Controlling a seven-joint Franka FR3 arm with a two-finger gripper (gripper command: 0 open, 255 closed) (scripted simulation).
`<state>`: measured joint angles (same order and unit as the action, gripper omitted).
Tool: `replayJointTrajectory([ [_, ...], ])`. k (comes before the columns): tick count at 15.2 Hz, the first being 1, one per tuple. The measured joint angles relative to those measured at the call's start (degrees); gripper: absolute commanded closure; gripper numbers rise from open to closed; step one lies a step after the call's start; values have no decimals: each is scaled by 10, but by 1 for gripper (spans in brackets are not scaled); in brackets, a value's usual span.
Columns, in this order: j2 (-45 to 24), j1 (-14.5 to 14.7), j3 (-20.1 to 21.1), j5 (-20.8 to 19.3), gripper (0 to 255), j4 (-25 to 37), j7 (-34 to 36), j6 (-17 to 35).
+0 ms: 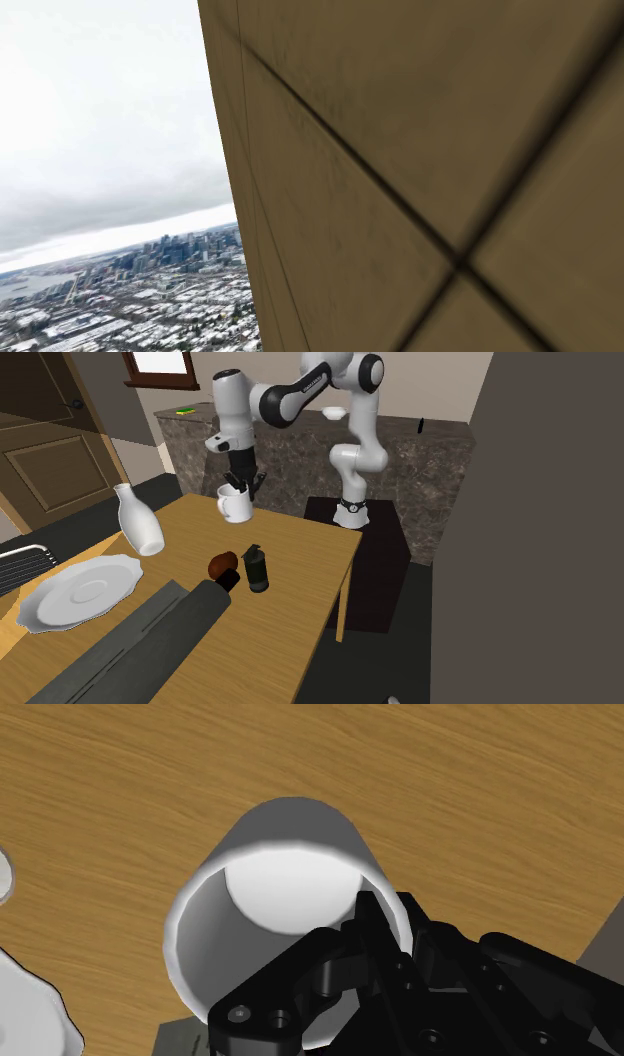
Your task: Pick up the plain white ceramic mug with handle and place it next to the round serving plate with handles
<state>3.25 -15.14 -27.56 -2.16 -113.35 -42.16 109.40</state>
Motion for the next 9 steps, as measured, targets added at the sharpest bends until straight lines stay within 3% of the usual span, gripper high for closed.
replayJointTrajectory([
  [9,-164,-75,-49,87,255,162,-146,-21],
])
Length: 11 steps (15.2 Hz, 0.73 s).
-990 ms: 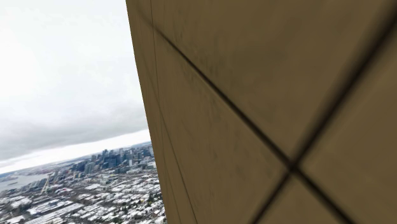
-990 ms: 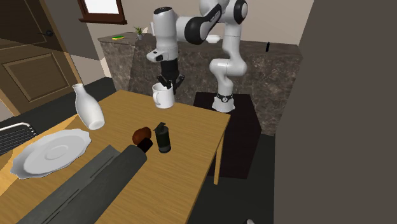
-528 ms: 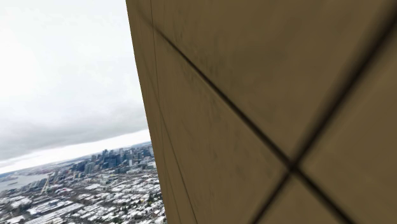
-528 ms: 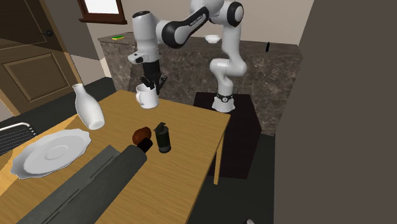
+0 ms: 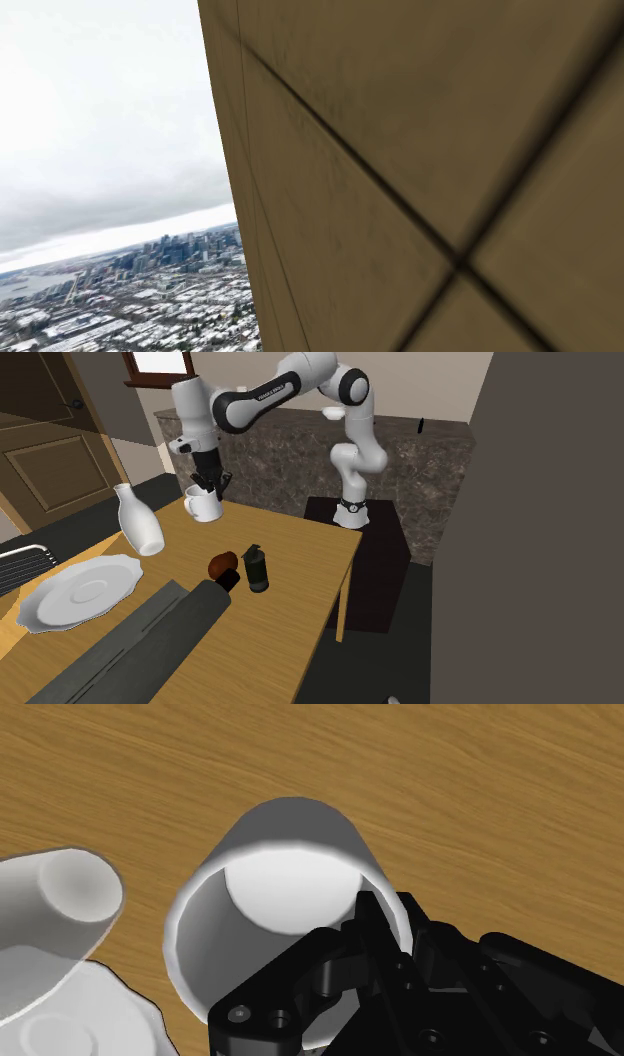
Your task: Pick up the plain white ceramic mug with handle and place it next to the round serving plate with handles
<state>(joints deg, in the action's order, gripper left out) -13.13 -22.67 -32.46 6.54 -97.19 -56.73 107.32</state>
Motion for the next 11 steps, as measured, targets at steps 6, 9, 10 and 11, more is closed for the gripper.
replayJointTrajectory([
  [6,-134,-88,-1,69,255,158,-80,-42],
  [9,-204,-141,6,97,255,258,-107,-77],
  [10,-229,-158,9,106,255,295,-111,-90],
  [11,-258,-181,14,116,255,342,-118,-106],
])
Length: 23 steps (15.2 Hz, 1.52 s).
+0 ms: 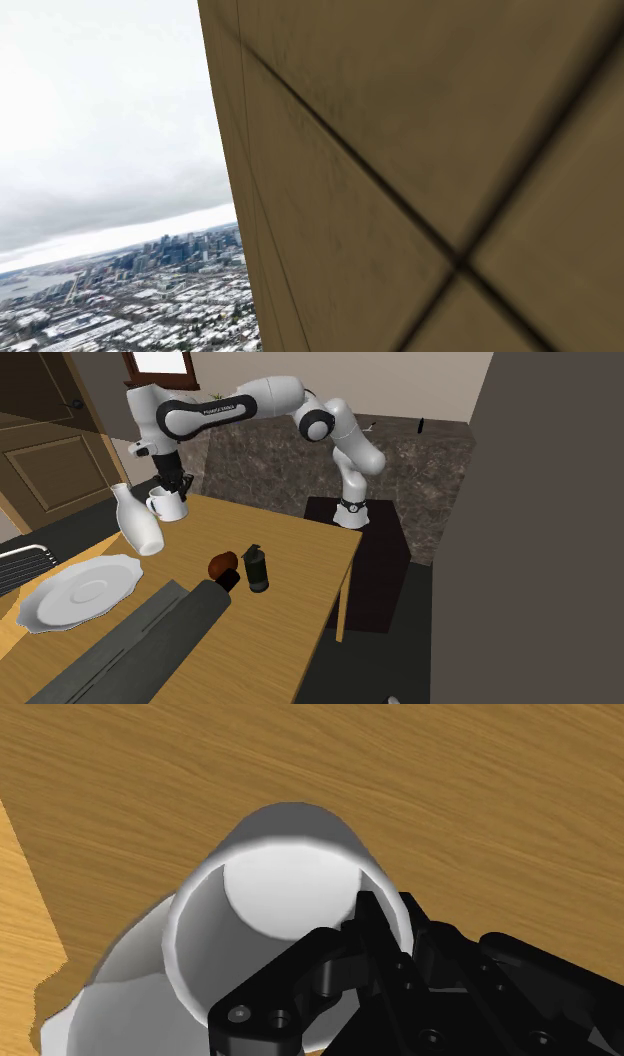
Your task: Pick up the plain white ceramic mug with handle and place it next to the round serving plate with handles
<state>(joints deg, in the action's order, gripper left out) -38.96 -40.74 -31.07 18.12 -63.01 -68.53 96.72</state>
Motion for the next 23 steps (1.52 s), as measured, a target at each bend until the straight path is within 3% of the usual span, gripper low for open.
replayJointTrajectory([
  [3,-109,-79,20,27,255,189,-1,-72],
  [5,-125,-90,23,30,255,207,-4,-73],
  [16,-112,-60,20,32,255,90,-19,21],
  [23,-116,-56,21,34,255,68,-23,46],
])
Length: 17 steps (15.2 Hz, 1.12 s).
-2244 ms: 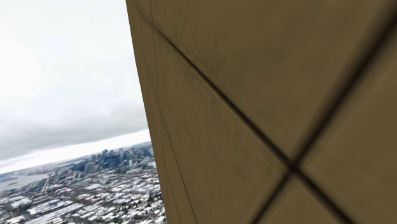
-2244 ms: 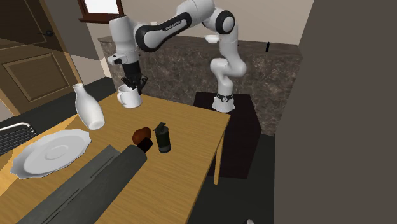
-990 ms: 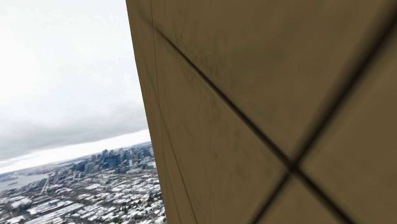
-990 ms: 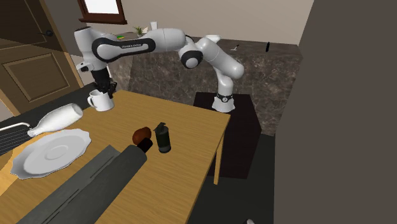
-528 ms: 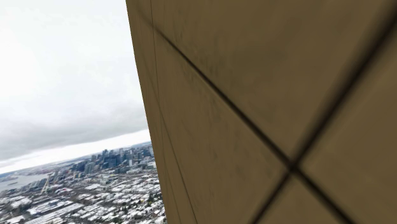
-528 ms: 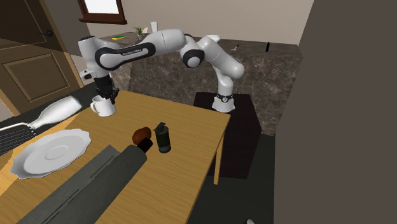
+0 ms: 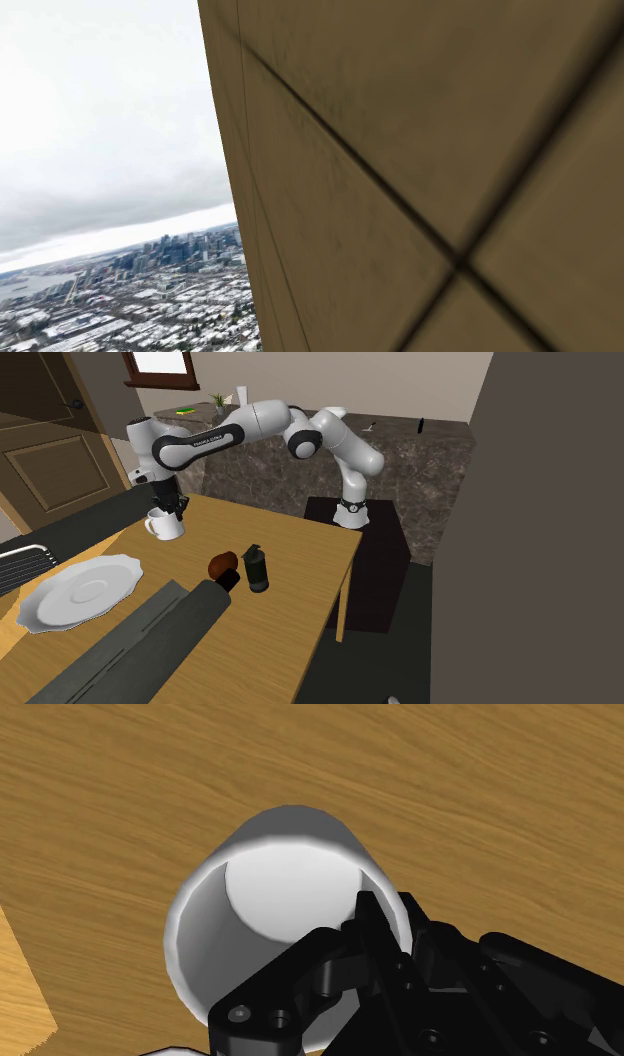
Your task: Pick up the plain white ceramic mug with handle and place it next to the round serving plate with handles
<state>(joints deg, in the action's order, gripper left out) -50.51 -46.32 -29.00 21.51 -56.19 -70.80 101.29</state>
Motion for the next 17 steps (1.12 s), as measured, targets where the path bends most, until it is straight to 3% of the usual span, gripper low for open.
replayJointTrajectory([
  [2,0,0,0,0,255,0,0,0],
  [3,0,0,0,0,0,-1,0,0],
  [9,0,0,0,0,0,0,0,0],
  [14,-1,-18,0,-3,0,73,9,-66],
  [17,-5,-21,1,-3,0,88,12,-76],
])
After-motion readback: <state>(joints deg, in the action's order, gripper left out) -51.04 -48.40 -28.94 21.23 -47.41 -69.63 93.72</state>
